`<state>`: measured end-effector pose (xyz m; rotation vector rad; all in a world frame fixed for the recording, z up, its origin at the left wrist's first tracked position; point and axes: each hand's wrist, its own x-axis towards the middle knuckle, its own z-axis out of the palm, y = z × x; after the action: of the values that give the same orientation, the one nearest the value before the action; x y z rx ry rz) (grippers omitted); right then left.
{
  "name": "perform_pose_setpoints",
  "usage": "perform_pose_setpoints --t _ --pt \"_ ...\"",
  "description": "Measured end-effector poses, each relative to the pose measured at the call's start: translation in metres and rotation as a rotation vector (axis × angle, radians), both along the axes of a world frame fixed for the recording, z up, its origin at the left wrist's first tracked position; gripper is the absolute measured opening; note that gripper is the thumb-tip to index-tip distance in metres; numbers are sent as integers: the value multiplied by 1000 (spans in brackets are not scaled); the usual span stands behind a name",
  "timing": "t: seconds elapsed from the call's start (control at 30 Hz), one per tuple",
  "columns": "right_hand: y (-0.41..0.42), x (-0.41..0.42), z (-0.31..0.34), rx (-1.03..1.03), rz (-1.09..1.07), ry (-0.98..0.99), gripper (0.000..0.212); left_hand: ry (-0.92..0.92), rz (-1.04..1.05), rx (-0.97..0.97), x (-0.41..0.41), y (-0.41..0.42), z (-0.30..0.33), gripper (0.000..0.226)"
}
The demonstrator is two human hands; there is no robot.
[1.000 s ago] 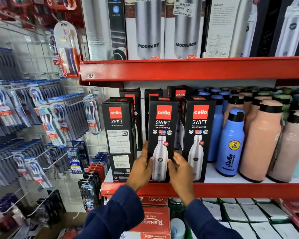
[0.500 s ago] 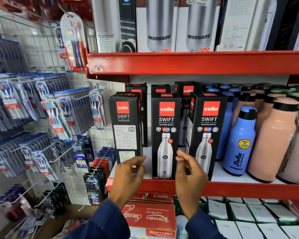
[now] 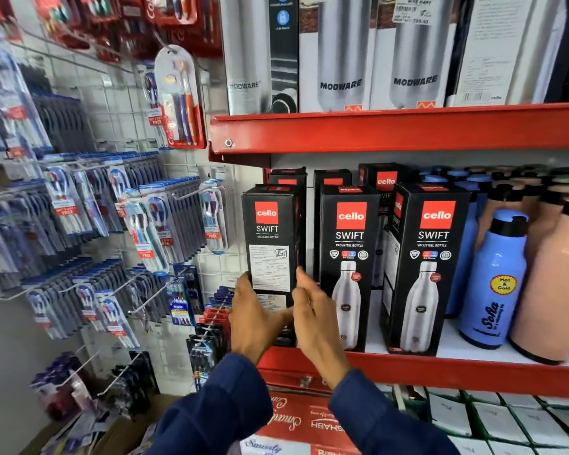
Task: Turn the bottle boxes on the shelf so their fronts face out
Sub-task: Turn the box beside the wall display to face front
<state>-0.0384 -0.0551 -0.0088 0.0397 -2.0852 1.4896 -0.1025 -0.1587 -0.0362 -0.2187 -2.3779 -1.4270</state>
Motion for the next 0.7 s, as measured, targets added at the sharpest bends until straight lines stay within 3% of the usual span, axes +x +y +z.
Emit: perform_pose_setpoints --t 0.23,0.4,0.5,0.6,0.7 --pt "4 -2 -1 78 -48 61 45 5 -79 182 -6 -15 17 84" --pt "0 -15 -14 266 -166 12 54 -31 -335 294 -23 -44 25 79" --pt "3 -26 -19 245 -225 1 50 -103 -505 332 -33 -50 27 82" --pt "3 -34 -27 236 -238 29 36 -178 -611 341 -38 -46 24 77" --pt "4 -38 -39 235 -221 34 9 -218 -621 384 -45 -38 12 72"
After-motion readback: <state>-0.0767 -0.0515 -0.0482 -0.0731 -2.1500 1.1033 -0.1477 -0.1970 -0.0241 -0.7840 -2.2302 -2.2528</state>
